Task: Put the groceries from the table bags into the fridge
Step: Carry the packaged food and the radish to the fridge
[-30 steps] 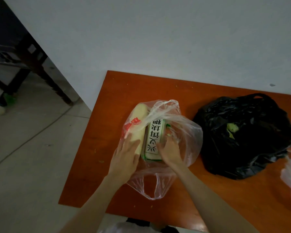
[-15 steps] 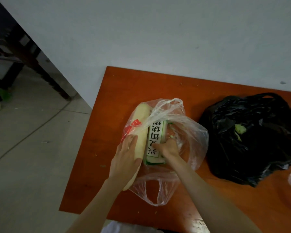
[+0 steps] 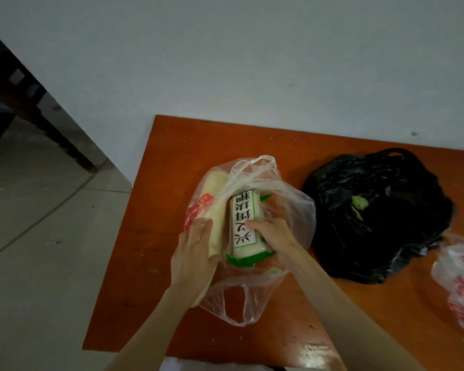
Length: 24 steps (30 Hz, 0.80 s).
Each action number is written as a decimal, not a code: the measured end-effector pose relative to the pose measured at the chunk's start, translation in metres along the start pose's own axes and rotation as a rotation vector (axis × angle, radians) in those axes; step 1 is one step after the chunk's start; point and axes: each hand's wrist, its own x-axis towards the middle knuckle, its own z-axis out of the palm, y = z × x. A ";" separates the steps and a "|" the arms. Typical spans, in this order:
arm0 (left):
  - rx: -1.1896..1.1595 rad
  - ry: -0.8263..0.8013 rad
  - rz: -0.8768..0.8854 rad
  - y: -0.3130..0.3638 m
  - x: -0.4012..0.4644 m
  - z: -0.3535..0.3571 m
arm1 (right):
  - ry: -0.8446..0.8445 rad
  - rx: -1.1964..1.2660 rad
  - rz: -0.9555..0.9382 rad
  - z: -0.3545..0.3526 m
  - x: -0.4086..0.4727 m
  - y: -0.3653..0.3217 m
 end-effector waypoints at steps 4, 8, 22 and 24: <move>0.001 -0.058 0.021 -0.003 0.003 -0.004 | -0.062 -0.065 -0.031 -0.013 -0.020 -0.002; 0.092 0.024 0.084 0.001 0.006 -0.021 | -0.002 -0.204 -0.130 -0.032 -0.042 -0.003; 0.191 0.084 0.775 0.151 -0.070 -0.004 | 0.370 -0.044 -0.287 -0.156 -0.209 0.113; 0.169 0.076 0.839 0.182 -0.099 0.014 | 0.475 0.083 -0.272 -0.176 -0.242 0.151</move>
